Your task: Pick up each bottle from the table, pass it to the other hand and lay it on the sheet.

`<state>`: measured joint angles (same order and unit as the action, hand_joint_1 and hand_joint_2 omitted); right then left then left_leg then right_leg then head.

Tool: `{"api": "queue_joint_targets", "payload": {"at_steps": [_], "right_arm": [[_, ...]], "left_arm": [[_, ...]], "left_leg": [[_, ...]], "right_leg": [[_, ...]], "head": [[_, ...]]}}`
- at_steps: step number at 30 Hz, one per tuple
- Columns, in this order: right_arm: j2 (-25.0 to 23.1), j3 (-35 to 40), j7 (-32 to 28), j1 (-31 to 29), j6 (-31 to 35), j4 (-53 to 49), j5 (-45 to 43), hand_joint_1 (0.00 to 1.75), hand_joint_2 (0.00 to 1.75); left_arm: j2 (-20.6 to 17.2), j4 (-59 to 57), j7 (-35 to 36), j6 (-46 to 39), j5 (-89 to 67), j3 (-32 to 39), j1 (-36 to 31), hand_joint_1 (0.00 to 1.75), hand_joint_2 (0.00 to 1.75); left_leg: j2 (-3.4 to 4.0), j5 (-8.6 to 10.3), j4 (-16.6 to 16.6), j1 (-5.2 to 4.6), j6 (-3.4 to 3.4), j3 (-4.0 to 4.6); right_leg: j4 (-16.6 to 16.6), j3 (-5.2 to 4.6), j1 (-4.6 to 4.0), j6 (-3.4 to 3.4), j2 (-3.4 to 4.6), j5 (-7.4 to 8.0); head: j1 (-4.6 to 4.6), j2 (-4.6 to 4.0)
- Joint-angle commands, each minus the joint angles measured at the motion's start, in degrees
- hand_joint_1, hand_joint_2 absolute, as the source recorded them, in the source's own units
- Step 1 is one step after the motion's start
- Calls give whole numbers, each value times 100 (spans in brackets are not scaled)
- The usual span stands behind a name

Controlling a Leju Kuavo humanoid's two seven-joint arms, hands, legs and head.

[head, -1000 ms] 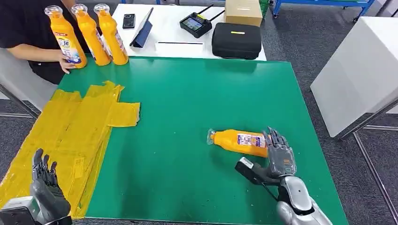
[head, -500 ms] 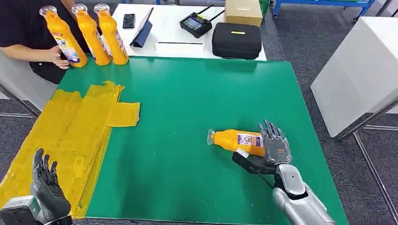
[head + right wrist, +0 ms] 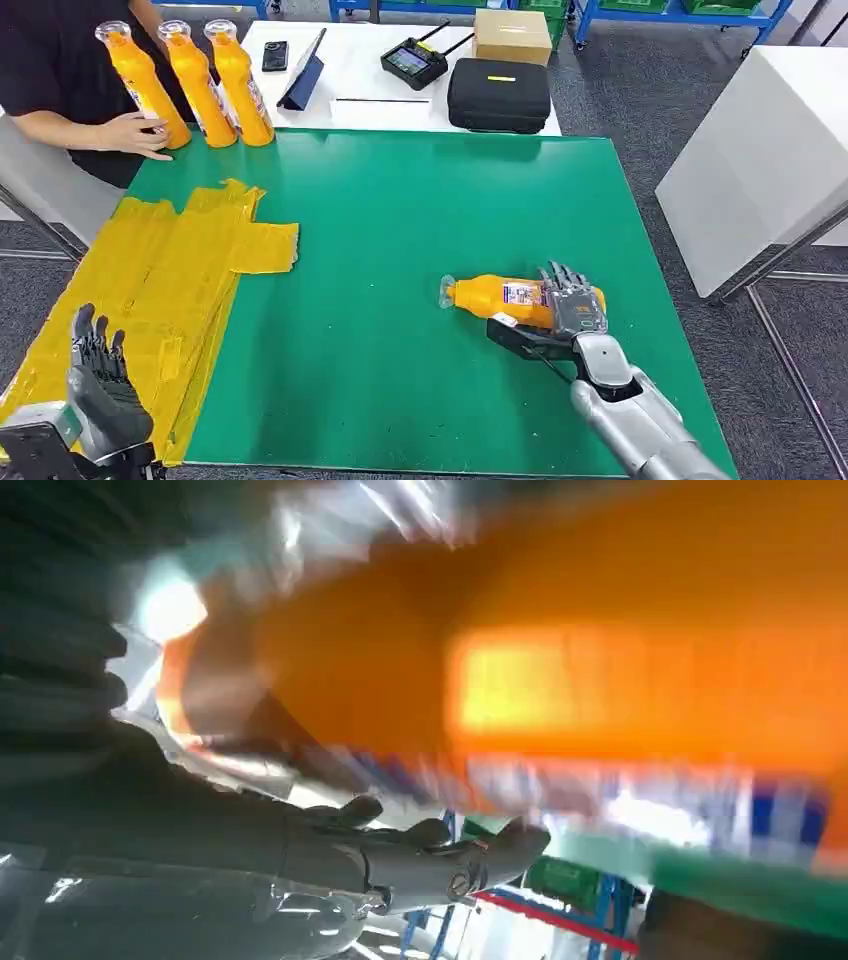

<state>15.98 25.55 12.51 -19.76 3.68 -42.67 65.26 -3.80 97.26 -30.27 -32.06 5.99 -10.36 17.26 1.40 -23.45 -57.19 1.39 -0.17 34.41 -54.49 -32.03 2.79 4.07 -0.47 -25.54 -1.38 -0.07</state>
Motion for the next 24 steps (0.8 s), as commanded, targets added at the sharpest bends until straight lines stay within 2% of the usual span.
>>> {"api": "queue_joint_targets", "payload": {"at_steps": [1, 6, 7, 10, 13, 14, 15, 17, 19, 20, 24], "right_arm": [[-13, 348, -421, 237, -502, 1041, -61, 175, 175], [130, 172, -590, 591, -1034, 604, -498, 175, 175], [143, 171, -595, 620, -1038, 561, -509, 175, 175], [143, 171, -595, 620, -1038, 561, -509, 175, 175], [136, 168, -592, 607, -1056, 552, -516, 175, 175], [136, 168, -592, 607, -1056, 552, -516, 175, 175], [136, 168, -592, 607, -1056, 552, -516, 175, 175], [136, 168, -592, 607, -1056, 552, -516, 175, 175], [136, 168, -592, 607, -1056, 552, -516, 175, 175], [136, 168, -592, 607, -1056, 552, -516, 175, 175], [99, -37, -729, 748, -1223, 307, -854, 175, 175]], "left_arm": [[75, 60, 0, 12, -85, 112, 334, 0, 0], [128, 43, 119, 101, -202, 68, 246, 0, 0], [132, 15, 122, 107, -192, 73, 220, 0, 0], [132, 15, 122, 107, -192, 73, 220, 0, 0], [124, 9, 120, 113, -188, 79, 215, 0, 0], [124, 9, 120, 113, -188, 79, 215, 0, 0], [124, 9, 120, 113, -188, 79, 215, 0, 0], [124, 9, 120, 113, -188, 79, 215, 0, 0], [124, 9, 120, 113, -188, 79, 215, 0, 0], [124, 9, 120, 113, -188, 79, 215, 0, 0], [63, -61, 129, 147, -128, 35, 176, 0, 0]], "left_leg": [[-26, 10, 7, 5, 7, 0], [-32, 3, 4, 8, 6, -35], [-56, 11, 10, 9, 9, -26], [-59, 11, 12, 10, 12, -46], [-36, -9, 3, 9, 19, -91], [-55, -6, 7, 10, 20, -78], [-27, -25, -1, 7, 12, -113], [-56, -14, 8, 10, 22, -83], [-35, -28, 1, 10, 21, -113], [-56, -16, 7, 11, 25, -87], [-48, -24, 7, 12, 26, -103]], "right_leg": [[11, 7, -9, -34, -14, 7], [14, 40, -9, -20, -28, -2], [22, 38, -12, -33, -50, -1], [26, 63, -14, -30, -51, -5], [17, 103, -10, -27, -30, -17], [23, 97, -13, -42, -45, -16], [13, 122, -7, -26, -22, -29], [29, 104, -12, -32, -46, -28], [27, 130, -9, -15, -28, -37], [35, 112, -12, -27, -46, -29], [43, 131, -11, -21, -40, -33]], "head": [[0, 0], [2, 0], [0, 0], [0, 0], [0, 0], [2, 0], [2, 0], [2, 0], [2, 0], [2, 0], [0, 0]]}}
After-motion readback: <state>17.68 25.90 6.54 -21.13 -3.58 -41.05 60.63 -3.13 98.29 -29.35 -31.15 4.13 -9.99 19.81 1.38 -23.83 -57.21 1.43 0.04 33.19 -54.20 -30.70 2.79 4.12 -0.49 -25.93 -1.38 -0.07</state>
